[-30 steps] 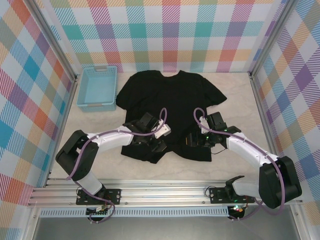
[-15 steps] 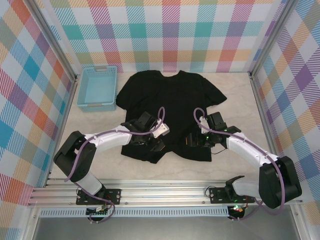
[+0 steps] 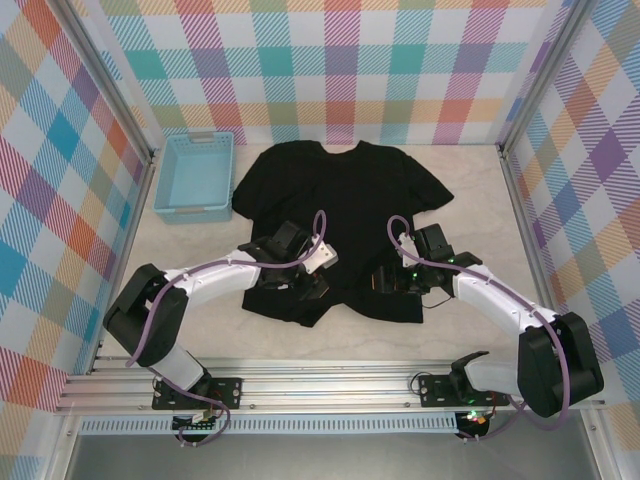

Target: Fold the inside-out t-shirt

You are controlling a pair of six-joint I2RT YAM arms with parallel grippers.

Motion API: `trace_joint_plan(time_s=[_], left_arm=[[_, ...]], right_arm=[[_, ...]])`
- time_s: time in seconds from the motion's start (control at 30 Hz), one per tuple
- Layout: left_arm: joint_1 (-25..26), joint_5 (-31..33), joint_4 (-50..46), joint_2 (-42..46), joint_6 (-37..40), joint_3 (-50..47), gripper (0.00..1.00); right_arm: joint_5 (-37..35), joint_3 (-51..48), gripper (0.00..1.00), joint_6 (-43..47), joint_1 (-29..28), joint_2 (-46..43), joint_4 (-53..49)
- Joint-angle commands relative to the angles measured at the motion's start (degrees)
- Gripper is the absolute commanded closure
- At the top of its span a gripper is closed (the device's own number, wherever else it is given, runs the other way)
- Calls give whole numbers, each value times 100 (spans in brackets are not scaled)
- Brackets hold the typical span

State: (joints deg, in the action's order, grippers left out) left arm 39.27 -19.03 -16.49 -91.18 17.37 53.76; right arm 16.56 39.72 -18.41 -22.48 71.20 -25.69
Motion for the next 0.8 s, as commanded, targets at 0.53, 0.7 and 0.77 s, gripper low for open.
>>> trace_joint_plan(time_s=[0.53,0.7,0.77], left_arm=[[-36,-439,-254,-377,212,254,95],[-143,-580,663,200,-417,-159,100],[-187,-512,1070,499,-645,-390,100]], right_arm=[[109,96,32,92,-6,-18,26],[324,70,32,230,-21,-246,115],[571,-60,34,268,-70,-404,400]])
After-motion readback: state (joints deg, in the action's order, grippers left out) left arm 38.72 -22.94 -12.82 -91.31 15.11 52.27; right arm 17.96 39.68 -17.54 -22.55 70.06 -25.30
